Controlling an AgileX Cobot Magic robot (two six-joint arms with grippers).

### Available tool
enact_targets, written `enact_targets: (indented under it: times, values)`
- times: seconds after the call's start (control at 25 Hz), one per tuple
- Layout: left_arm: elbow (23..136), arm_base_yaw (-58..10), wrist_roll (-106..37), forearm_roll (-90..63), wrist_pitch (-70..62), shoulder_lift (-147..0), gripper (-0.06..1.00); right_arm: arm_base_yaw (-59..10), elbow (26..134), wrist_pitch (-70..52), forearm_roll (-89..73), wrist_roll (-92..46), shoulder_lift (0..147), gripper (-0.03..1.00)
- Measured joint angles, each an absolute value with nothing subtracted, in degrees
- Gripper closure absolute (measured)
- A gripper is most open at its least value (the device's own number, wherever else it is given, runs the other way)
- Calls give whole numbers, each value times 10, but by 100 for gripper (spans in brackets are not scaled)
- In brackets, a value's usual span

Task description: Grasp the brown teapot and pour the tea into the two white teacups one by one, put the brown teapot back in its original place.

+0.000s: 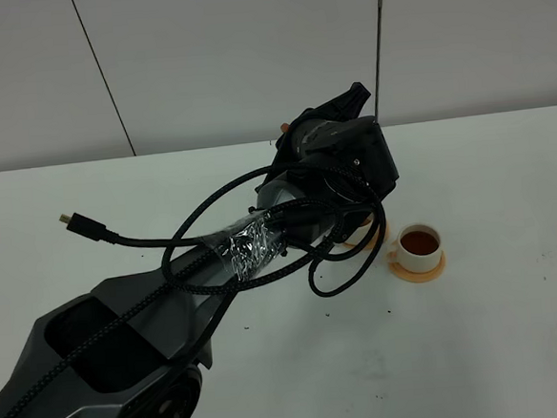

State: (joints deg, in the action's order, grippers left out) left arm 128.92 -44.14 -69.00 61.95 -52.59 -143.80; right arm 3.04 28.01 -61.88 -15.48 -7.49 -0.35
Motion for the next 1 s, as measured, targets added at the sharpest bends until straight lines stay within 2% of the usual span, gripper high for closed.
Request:
enact_targets:
  times: [1.0]
  values:
    - [1289, -449, -703, 655, -523, -1446, 78, 30, 280, -619, -155, -75, -4, 73]
